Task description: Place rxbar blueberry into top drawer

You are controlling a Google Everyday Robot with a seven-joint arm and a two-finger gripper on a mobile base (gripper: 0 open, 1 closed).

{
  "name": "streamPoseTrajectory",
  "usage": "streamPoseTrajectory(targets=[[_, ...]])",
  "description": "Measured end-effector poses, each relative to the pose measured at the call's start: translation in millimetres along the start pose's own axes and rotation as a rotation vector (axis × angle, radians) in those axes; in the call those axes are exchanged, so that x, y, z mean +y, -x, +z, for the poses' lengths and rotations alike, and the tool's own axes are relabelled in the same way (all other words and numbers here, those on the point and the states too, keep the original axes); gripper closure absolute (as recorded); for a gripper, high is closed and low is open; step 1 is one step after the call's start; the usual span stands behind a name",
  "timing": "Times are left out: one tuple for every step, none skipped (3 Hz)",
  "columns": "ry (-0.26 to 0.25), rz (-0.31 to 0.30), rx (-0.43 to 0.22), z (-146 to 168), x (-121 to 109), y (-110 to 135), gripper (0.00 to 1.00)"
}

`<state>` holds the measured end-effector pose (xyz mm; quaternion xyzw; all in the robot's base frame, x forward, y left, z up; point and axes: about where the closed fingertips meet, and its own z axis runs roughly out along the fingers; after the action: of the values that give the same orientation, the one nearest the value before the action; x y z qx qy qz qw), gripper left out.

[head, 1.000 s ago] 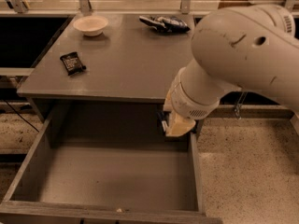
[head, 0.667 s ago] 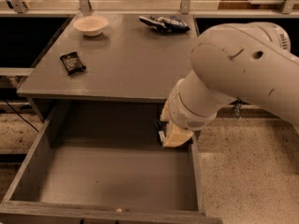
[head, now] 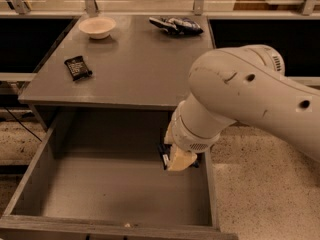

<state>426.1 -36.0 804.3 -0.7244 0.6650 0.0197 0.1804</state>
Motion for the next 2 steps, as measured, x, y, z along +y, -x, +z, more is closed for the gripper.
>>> streamPoseTrajectory(targets=[[0.012,0.012,-0.011,10.0,0.2,1.6,1.0],[0.057,0.001,-0.031,42.8,-1.6,15.6,1.0]])
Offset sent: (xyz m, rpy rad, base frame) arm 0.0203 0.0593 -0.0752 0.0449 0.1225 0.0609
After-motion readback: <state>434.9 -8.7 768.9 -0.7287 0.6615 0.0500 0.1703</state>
